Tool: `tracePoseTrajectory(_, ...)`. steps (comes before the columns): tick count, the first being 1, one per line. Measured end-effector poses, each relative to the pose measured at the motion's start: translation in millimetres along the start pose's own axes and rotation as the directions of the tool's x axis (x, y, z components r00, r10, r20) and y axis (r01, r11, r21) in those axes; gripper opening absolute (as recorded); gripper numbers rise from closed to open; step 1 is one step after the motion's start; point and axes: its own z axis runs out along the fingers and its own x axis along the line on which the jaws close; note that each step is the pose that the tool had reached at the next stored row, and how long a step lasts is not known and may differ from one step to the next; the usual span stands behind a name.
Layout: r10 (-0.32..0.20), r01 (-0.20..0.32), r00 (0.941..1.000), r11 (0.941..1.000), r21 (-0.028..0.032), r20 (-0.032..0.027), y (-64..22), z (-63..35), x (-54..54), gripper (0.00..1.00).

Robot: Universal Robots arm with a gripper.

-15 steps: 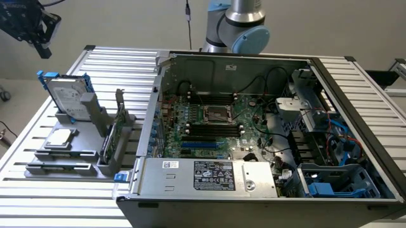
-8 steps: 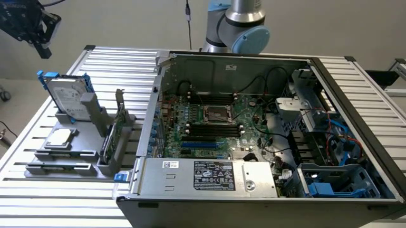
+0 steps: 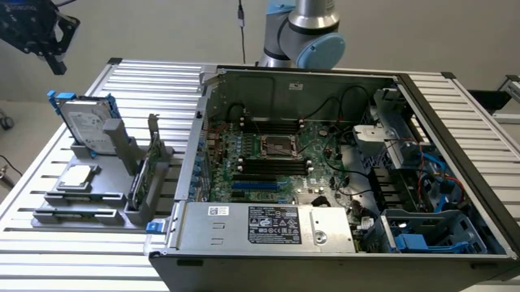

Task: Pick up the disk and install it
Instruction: 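Pick up the disk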

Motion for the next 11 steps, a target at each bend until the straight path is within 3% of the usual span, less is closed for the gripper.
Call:
tracePoseTrajectory(6, -0.109, 0.109, 0.9941, 0.9941, 0.0005, 0.0001, 0.0, 0.4, 0.0, 0.11)
tracePoseTrajectory(11, -0.199, 0.199, 0.9799, 0.9799, 0.0010, 0.0000, 0.0, 0.7, 0.0, 0.11)
